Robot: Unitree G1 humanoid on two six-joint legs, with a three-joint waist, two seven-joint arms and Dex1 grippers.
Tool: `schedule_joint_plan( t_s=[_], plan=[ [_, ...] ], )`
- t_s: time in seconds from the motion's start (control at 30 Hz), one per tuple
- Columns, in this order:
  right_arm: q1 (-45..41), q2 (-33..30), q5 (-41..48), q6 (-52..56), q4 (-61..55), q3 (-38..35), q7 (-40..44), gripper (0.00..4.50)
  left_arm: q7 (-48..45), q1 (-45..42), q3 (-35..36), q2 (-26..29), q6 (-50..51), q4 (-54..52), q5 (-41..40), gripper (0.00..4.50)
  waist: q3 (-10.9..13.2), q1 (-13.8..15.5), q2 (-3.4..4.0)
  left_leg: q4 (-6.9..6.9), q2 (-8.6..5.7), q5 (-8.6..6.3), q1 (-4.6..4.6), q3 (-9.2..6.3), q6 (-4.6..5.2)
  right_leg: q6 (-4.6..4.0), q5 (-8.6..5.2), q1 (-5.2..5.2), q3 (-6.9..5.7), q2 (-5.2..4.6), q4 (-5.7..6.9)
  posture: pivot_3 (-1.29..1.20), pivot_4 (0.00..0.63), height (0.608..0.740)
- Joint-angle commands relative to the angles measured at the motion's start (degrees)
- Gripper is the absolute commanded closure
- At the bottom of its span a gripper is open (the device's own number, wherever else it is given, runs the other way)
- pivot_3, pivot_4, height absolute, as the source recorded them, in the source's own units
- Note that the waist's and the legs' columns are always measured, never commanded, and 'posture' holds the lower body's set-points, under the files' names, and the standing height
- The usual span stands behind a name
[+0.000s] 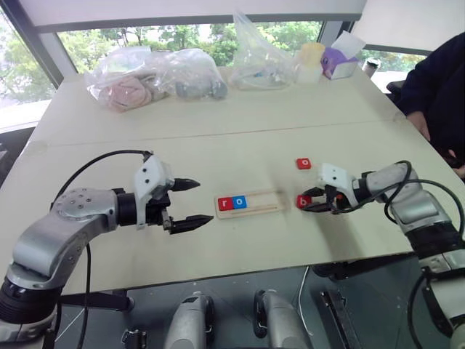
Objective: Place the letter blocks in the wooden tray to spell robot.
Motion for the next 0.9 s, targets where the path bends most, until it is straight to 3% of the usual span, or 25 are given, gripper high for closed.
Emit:
schedule_joint_plan(
  t_s=[0.03,0.4,0.6,0.9],
  plan=[
    [-2.27,-0.61,0.03,0.33,-1.7,-2.03,-0.3,3.37,0.15,-0.31,1.34,0.8,-0.65,-1.89,-0.78,0.0,0.0,0.04,0.0,0.0,0.0,0.0,0.0,0.0,0.0,0.0,0.0,-0.01,0.0,0.0,0.0,0.0,0.15,0.725],
    [-8.18,7.11,1.3,5.58,-12.0,2.88,2.46,3.37,-1.78,1.38,2.08,2.74,-1.55,-2.06,-0.63,0.0,-0.01,-0.07,0.0,-0.01,0.03,0.01,0.01,-0.03,-0.02,0.02,0.01,-0.02,0.0,0.05,0.05,0.0,0.15,0.725],
    [-8.31,11.85,-1.32,4.52,-10.29,6.44,0.93,3.37,-0.91,1.51,2.3,2.57,-1.25,-2.69,-1.02,0.0,-0.01,0.27,0.0,0.01,0.01,0.01,-0.02,-0.02,-0.02,0.01,0.01,0.0,0.0,0.02,0.03,0.0,0.15,0.725],
    [-8.68,12.55,-2.54,3.68,-8.46,7.68,1.66,3.37,0.73,2.21,2.58,2.2,-0.7,-4.01,-1.62,0.0,-0.01,-0.05,0.0,0.02,0.01,0.02,0.0,-0.02,-0.03,0.08,0.06,-0.01,0.0,0.03,0.07,0.0,0.15,0.725]
  ],
)
